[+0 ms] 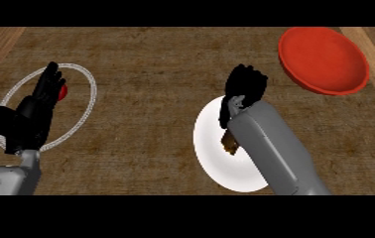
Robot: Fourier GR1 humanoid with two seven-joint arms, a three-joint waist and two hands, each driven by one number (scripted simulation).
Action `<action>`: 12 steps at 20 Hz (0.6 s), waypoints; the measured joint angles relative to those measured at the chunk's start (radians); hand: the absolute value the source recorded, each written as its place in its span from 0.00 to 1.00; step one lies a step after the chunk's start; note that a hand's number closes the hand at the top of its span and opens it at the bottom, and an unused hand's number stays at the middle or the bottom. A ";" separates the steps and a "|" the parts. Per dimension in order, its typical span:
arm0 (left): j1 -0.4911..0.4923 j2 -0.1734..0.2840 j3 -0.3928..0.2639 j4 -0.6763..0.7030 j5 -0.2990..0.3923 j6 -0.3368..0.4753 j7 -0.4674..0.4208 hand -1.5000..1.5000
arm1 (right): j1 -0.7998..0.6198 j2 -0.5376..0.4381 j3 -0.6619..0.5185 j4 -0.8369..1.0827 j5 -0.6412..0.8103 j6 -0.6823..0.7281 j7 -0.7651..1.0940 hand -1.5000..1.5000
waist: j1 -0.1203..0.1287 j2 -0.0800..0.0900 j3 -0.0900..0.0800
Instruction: Pick the sweet potato from the plate and place it in the bowl
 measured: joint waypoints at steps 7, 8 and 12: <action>0.005 -0.008 -0.004 0.003 -0.005 -0.004 -0.006 0.50 | -0.006 0.012 -0.070 0.133 -0.047 0.056 0.005 0.00 | 0.002 -0.003 0.000; 0.001 -0.011 -0.005 0.002 -0.009 0.002 -0.002 0.50 | -0.011 0.012 -0.069 0.146 -0.048 0.064 0.005 0.00 | 0.001 -0.004 0.000; -0.012 -0.013 0.002 0.020 -0.009 -0.004 -0.001 0.50 | -0.045 0.013 -0.034 0.183 -0.013 0.088 0.006 0.00 | 0.001 -0.003 0.001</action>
